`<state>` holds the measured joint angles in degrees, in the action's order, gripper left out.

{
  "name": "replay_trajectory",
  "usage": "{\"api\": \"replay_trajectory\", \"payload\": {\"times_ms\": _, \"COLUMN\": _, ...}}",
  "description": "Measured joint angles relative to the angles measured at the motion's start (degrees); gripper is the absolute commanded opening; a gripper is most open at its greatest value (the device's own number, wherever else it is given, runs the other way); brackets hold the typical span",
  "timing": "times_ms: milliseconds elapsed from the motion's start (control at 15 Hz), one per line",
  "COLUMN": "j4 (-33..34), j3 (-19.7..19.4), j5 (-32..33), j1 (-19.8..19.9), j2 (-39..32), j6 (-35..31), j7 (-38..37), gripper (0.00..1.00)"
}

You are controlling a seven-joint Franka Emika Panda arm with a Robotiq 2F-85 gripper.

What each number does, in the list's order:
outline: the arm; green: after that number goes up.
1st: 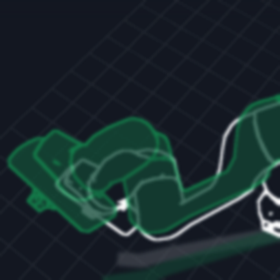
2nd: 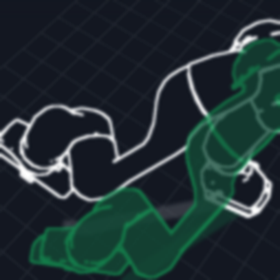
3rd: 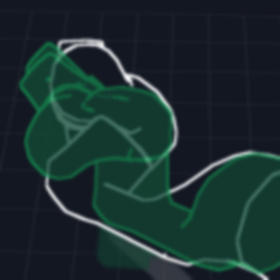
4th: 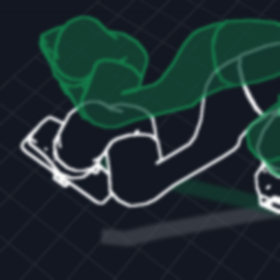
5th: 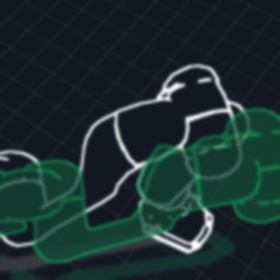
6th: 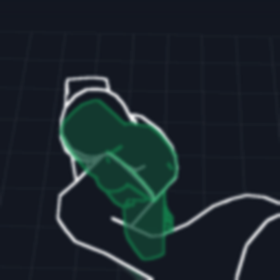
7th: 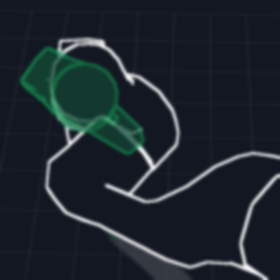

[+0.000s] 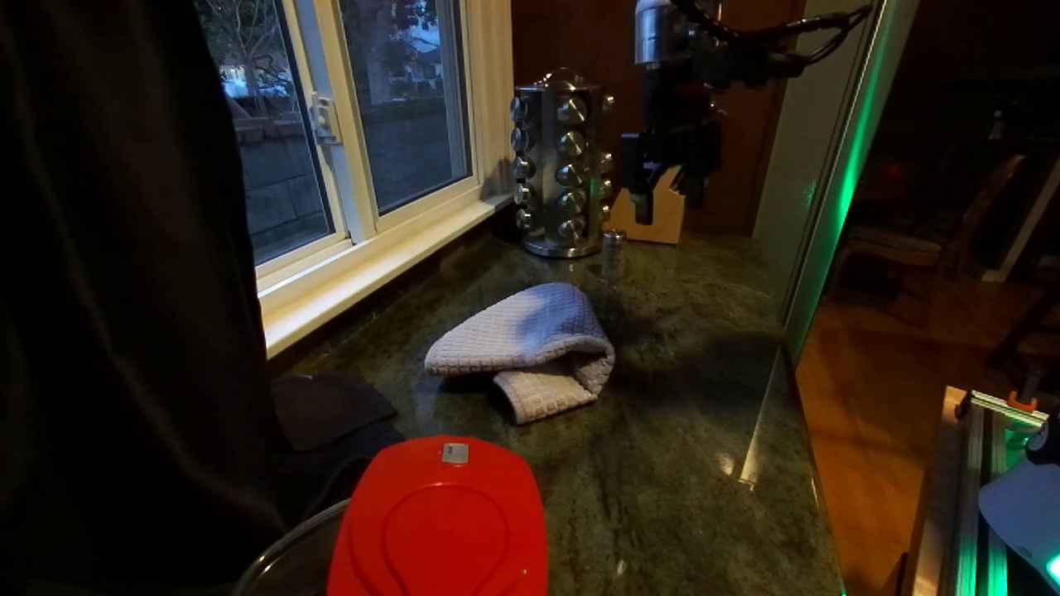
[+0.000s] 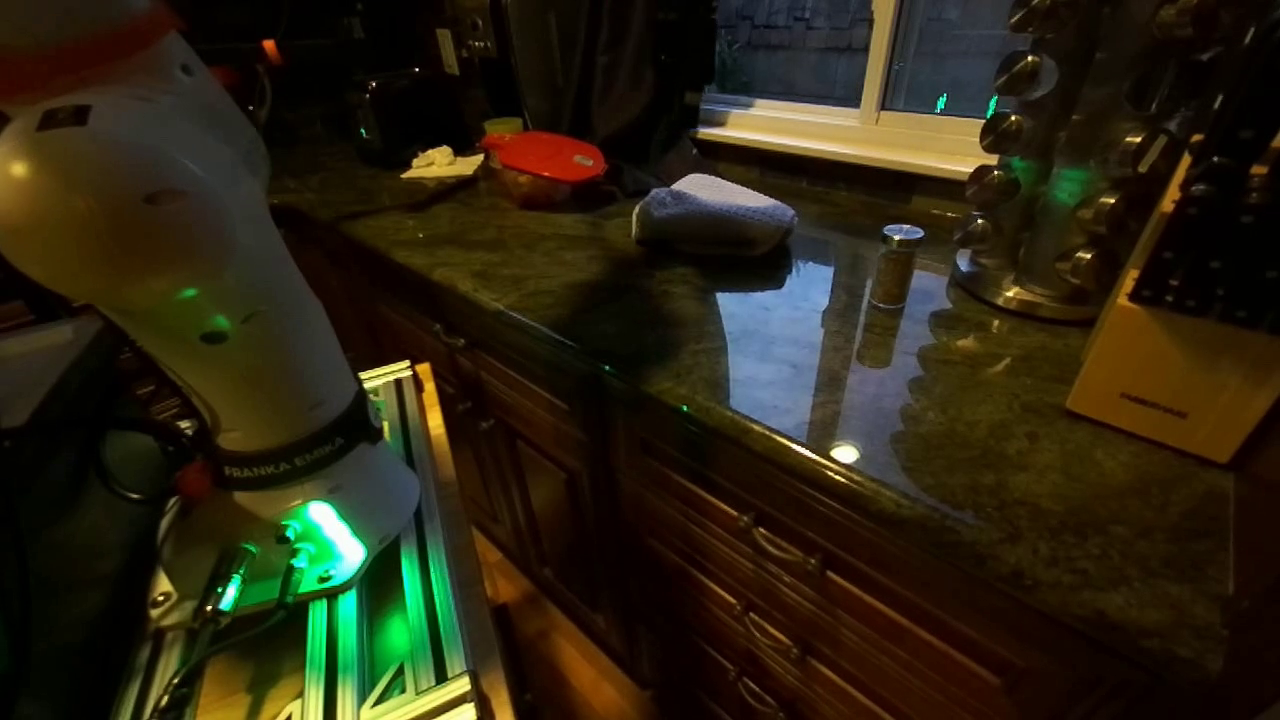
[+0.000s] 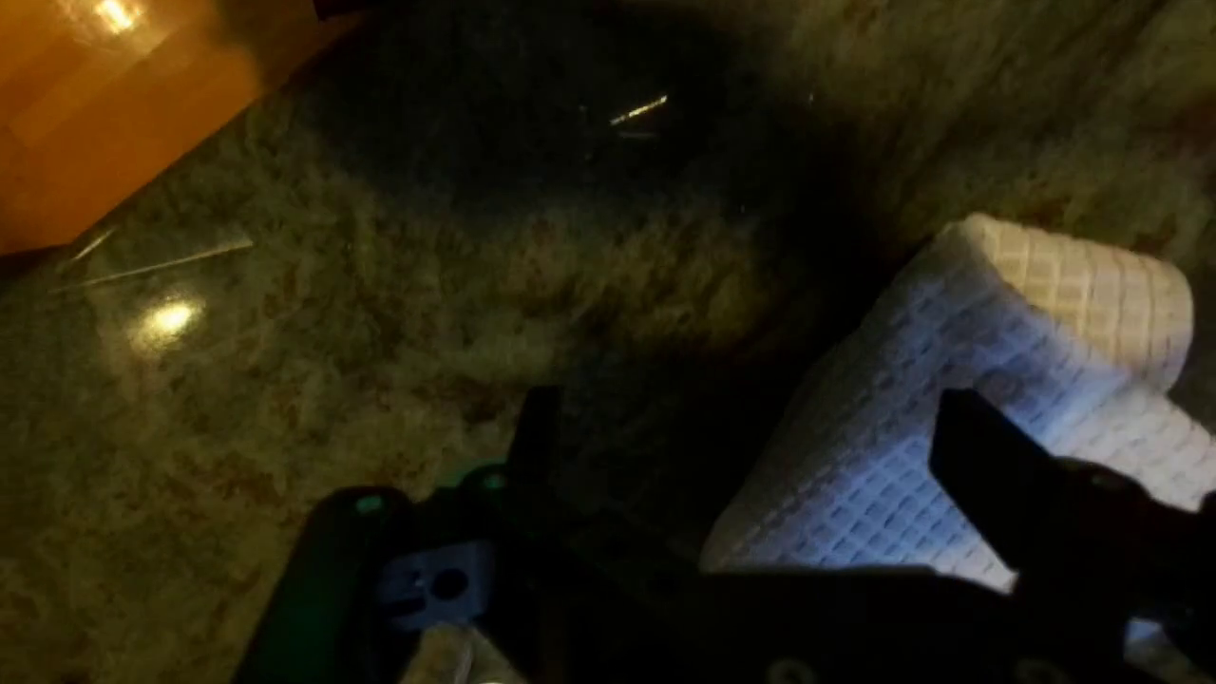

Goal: Turn the spice holder

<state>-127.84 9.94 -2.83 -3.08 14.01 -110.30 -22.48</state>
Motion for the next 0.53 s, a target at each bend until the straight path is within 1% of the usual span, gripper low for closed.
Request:
{"api": "replay_trajectory", "payload": {"times_ms": 267, "j4": 6.3, "j3": -2.5, "j5": 4.4, "j1": 1.9, "j2": -2.8, "j6": -3.4, "j7": 0.3, "gripper": 1.00}}
{"api": "replay_trajectory", "payload": {"times_ms": 533, "j4": 13.4, "j3": -4.9, "j5": 7.0, "j1": 3.3, "j2": -7.1, "j6": -10.1, "j7": 1.6, "gripper": 1.00}}
